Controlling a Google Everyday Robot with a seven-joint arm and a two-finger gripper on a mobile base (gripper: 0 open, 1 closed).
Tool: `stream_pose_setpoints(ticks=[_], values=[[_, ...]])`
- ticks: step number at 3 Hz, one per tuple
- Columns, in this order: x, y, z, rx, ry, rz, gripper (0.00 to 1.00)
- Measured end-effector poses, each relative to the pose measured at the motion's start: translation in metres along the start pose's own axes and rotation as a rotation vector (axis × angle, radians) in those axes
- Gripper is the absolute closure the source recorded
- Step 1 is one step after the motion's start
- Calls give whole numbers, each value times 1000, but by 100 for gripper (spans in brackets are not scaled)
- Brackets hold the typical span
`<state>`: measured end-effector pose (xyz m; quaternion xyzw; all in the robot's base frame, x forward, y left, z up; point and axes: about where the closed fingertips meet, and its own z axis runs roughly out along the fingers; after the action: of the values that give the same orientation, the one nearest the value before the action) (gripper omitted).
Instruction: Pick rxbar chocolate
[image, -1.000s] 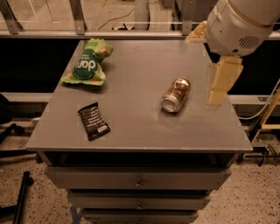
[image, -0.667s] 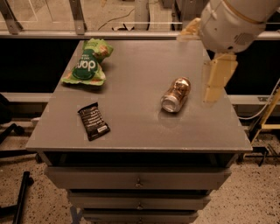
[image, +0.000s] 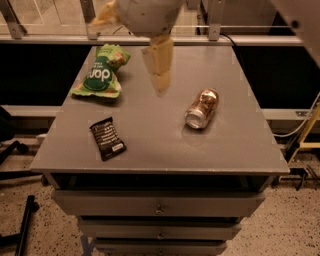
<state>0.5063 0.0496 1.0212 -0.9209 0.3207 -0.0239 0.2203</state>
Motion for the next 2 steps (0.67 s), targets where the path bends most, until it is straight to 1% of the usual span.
stream_pose_setpoints(ticks=[1,2], values=[[-15,-17,7,10,-14,-74,0],[-12,-15,8,10,-16,-68,0]])
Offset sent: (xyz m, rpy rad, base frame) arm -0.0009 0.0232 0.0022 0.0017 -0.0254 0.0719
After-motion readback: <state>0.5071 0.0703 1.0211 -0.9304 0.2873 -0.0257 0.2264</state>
